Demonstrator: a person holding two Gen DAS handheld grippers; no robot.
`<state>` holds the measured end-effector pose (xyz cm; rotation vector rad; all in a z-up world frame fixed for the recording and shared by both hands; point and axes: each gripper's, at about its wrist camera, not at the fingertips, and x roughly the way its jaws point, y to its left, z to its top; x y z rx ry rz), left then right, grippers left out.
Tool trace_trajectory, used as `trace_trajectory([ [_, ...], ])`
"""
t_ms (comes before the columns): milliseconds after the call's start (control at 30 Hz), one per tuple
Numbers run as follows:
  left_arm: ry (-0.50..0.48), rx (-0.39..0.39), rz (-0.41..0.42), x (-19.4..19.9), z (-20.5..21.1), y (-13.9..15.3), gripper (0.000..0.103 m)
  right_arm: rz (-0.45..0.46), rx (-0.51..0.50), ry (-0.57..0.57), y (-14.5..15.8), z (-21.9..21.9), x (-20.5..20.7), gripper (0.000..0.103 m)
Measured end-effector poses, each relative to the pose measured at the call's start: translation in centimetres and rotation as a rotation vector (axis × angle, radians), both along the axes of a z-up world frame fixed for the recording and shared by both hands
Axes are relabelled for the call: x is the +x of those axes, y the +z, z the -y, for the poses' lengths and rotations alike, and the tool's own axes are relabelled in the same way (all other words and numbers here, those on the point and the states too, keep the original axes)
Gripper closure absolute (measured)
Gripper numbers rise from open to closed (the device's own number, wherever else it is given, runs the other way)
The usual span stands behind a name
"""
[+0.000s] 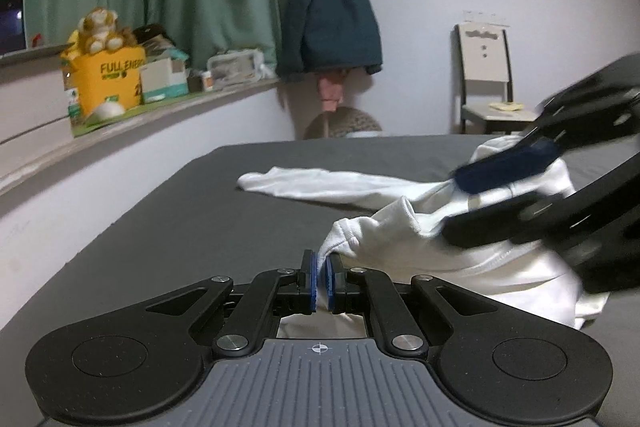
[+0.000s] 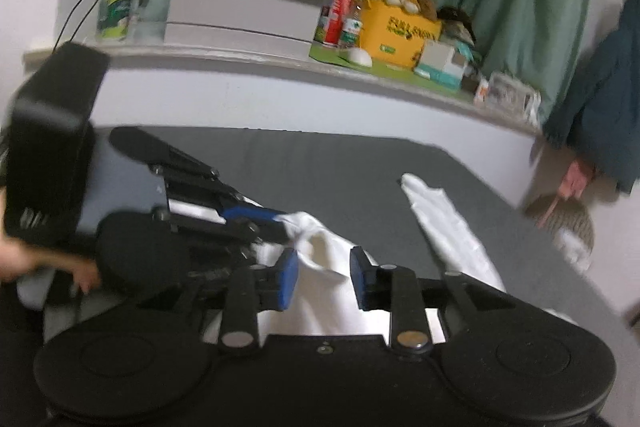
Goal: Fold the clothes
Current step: 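Lift the shirt with both grippers and stretch it out lengthwise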
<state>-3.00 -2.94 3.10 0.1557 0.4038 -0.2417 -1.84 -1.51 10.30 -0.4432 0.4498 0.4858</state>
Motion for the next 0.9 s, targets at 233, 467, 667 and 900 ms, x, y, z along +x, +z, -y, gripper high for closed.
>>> trace_trajectory([
  [233, 0.024, 0.012, -0.031, 0.7, -0.3, -0.5, 0.098, 0.061, -0.348, -0.049, 1.7, 8.4, 0.1, 0.074],
  [467, 0.037, 0.014, -0.051, 1.0, -0.5, -0.8, 0.098, 0.052, -0.853, 0.221, -1.4, 9.2, 0.9, 0.074],
  [667, 0.036, 0.02, -0.055, 0.6, -0.3, -0.9, 0.098, 0.049, -1.036, 0.471, -3.1, 4.4, 1.3, 0.074],
  [900, 0.021, 0.011, -0.047, 0.6, -0.6, -0.8, 0.098, -0.04, -1.097, 0.535, -5.0, 2.4, 3.2, 0.074],
])
